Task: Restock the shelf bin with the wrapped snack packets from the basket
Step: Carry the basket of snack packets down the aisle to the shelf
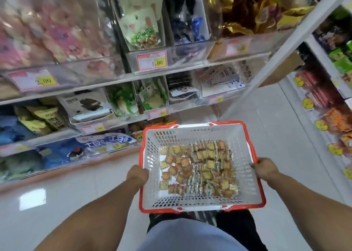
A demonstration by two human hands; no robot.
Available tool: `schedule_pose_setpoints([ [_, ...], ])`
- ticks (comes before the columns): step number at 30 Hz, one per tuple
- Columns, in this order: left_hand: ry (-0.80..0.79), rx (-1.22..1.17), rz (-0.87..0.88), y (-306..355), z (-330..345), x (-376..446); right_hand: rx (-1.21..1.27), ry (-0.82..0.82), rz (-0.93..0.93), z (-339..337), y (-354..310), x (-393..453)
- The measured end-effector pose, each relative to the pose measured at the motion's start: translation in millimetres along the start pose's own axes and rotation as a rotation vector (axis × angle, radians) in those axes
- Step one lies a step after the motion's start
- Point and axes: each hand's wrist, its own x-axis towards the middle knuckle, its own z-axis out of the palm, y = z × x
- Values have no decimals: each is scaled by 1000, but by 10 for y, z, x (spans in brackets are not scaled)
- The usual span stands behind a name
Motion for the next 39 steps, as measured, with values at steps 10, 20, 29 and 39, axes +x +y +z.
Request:
schedule_pose_setpoints([
  [10, 193, -260, -215, 205, 976, -90, -212, -201, -145, -27, -96, 1444],
  [20, 188, -255, -284, 205, 1676, 290, -285, -297, -143, 326, 122, 2208],
  [29, 135, -136, -298, -134, 2157, 1232, -281, -335, -79, 1260, 386, 2851],
  [39, 115, -89, -252, -243, 2696, 2552, -259, -336, -3, 2325, 576, 3911],
])
